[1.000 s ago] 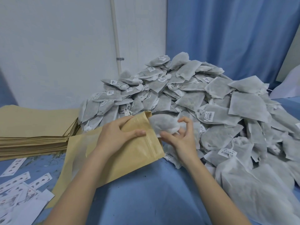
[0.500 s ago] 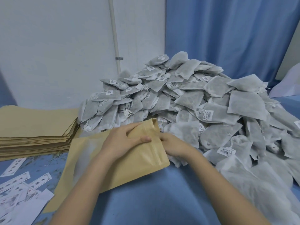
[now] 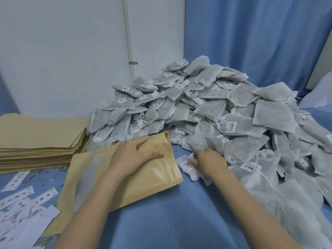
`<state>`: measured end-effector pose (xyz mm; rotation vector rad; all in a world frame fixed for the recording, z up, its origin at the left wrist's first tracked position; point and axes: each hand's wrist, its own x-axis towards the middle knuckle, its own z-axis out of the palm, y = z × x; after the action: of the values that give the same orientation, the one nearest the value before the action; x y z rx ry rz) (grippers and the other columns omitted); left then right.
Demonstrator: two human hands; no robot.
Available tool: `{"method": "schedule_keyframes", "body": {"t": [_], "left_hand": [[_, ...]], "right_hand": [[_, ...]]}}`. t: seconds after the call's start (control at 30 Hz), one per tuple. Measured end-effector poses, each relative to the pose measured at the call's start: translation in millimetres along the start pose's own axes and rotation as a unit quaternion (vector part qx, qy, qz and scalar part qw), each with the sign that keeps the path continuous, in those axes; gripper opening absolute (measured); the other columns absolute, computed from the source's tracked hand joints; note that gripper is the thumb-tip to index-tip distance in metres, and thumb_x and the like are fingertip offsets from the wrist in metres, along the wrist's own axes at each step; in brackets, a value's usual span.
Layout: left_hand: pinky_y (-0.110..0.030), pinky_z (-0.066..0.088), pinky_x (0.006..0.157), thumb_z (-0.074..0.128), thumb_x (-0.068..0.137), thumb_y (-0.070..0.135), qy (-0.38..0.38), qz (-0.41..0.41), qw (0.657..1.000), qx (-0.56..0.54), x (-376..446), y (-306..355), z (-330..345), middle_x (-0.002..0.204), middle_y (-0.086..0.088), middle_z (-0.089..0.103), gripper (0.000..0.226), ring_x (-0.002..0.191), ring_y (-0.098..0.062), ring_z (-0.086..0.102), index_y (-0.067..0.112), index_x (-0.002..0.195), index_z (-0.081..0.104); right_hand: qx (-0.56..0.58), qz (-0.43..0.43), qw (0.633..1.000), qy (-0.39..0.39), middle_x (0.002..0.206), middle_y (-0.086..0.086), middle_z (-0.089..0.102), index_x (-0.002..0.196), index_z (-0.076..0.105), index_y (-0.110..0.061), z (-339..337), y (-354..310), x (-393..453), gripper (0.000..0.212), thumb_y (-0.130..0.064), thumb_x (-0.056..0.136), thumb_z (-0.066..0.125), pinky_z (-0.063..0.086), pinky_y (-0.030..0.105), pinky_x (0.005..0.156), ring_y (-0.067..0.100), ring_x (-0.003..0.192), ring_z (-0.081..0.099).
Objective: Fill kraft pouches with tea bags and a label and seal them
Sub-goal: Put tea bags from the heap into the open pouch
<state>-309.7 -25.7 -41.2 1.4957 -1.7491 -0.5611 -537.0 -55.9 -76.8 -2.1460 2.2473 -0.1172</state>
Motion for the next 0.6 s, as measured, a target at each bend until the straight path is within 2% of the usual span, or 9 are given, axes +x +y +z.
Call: {"method": "schedule_keyframes", "body": {"t": [0.1,0.23,0.3,0.37,0.43,0.5,0.53,0.57,0.6], "left_hand": [[-0.032,0.048,0.093,0.064,0.039,0.082,0.0,0.004,1.0,-0.006,-2,2,0,0.099,0.029,0.065,0.06,0.1,0.001,0.057,0.06,0.095,0.061],[-0.031,0.048,0.093,0.065,0.038,0.082,-0.001,0.007,1.0,-0.014,-3,1,-1,0.1,0.029,0.065,0.061,0.1,0.002,0.058,0.061,0.095,0.061],[-0.028,0.048,0.09,0.067,0.04,0.08,0.002,0.009,1.0,-0.02,-3,1,-2,0.096,0.03,0.066,0.06,0.097,0.006,0.058,0.06,0.095,0.063],[-0.024,0.048,0.084,0.066,0.041,0.08,0.004,0.01,1.0,-0.022,-3,2,-3,0.091,0.033,0.066,0.057,0.092,0.011,0.057,0.062,0.094,0.062],[-0.018,0.045,0.076,0.066,0.04,0.08,0.006,0.012,1.0,-0.028,-4,5,-4,0.088,0.037,0.064,0.05,0.086,0.016,0.056,0.067,0.088,0.06],[-0.015,0.042,0.072,0.066,0.039,0.08,0.008,0.011,0.999,-0.035,-4,9,-6,0.088,0.039,0.063,0.047,0.085,0.019,0.054,0.069,0.084,0.059],[-0.015,0.041,0.071,0.066,0.039,0.08,0.009,0.01,0.999,-0.037,-5,11,-8,0.087,0.039,0.063,0.046,0.085,0.02,0.054,0.07,0.083,0.059],[-0.014,0.041,0.07,0.066,0.039,0.08,0.011,0.011,0.999,-0.039,-5,13,-9,0.086,0.04,0.062,0.045,0.084,0.02,0.053,0.07,0.082,0.058],[-0.014,0.04,0.069,0.066,0.039,0.079,0.013,0.014,0.999,-0.041,-4,14,-10,0.085,0.041,0.061,0.044,0.084,0.021,0.053,0.071,0.081,0.058]], "right_hand": [[0.011,-0.026,1.0,0.008,0.12,0.014,0.057,0.13,0.039,-0.013,5,-1,-6,0.039,-0.021,0.092,0.039,0.042,0.035,0.078,0.031,0.108,0.055],[0.236,-0.034,0.967,0.089,0.106,0.005,0.062,0.135,0.04,-0.023,-8,8,-9,0.054,-0.026,0.085,0.057,0.043,0.025,0.078,0.023,0.099,0.058],[0.434,-0.026,0.89,0.142,0.084,-0.005,0.06,0.135,0.041,-0.031,-17,10,-12,0.06,-0.018,0.08,0.061,0.04,0.02,0.065,0.012,0.076,0.058],[0.642,-0.05,0.75,0.147,0.067,-0.008,0.054,0.134,0.038,-0.042,-22,9,-15,0.071,-0.002,0.079,0.056,0.038,0.017,0.053,0.007,0.054,0.049],[0.763,-0.091,0.626,0.137,0.057,-0.005,0.046,0.128,0.041,-0.048,-24,4,-18,0.079,0.011,0.077,0.047,0.034,0.02,0.047,0.009,0.049,0.038],[0.838,-0.104,0.521,0.122,0.06,-0.001,0.046,0.118,0.053,-0.042,-26,-3,-21,0.073,0.018,0.077,0.041,0.036,0.019,0.045,0.009,0.05,0.038],[0.858,-0.099,0.492,0.111,0.065,0.002,0.048,0.11,0.058,-0.037,-26,-8,-23,0.065,0.018,0.078,0.041,0.039,0.019,0.046,0.009,0.051,0.042],[0.859,-0.093,0.493,0.101,0.068,0.004,0.05,0.102,0.06,-0.034,-25,-12,-26,0.057,0.016,0.08,0.043,0.042,0.021,0.05,0.011,0.054,0.046],[0.843,-0.09,0.522,0.092,0.071,0.004,0.054,0.096,0.06,-0.033,-23,-15,-28,0.051,0.014,0.081,0.048,0.045,0.025,0.055,0.013,0.059,0.05]]}}
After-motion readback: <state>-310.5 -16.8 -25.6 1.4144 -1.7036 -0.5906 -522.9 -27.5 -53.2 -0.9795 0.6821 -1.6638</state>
